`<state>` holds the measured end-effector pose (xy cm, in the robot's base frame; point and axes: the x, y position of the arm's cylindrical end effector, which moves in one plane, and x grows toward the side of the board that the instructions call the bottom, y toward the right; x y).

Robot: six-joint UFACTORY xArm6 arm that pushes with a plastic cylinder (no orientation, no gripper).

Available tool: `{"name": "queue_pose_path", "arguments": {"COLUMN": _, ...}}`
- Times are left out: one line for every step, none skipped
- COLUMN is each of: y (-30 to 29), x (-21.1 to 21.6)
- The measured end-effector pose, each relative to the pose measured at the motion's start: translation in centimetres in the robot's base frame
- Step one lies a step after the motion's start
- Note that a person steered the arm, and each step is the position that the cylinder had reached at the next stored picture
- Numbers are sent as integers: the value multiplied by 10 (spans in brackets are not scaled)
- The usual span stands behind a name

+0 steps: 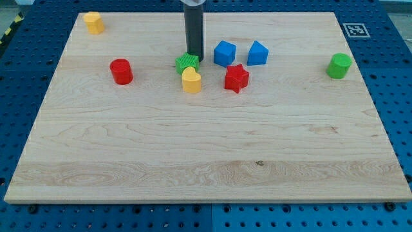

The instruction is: Push the green star towards bottom center

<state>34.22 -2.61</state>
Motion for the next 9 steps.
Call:
{"name": "queue_pose_path", "arguments": {"y": -1, "x": 16}}
{"name": "queue_pose_path", "arguments": {"y": -11, "x": 32}}
{"name": "queue_pose_path", "arguments": {"y": -36, "x": 39}}
{"name": "queue_pose_path", "arguments": {"y": -55, "x": 57}}
{"name": "queue_pose_path", "arguments": {"y": -65, "x": 87}}
{"name": "queue_pose_path", "arguments": {"y": -79, "x": 112}}
{"name": "queue_pose_path", "arguments": {"y": -82, "x": 138}}
{"name": "queue_pose_path", "arguments": {"y": -73, "x": 163}}
{"name": "queue_pose_path", "arguments": {"y": -73, "x": 196}}
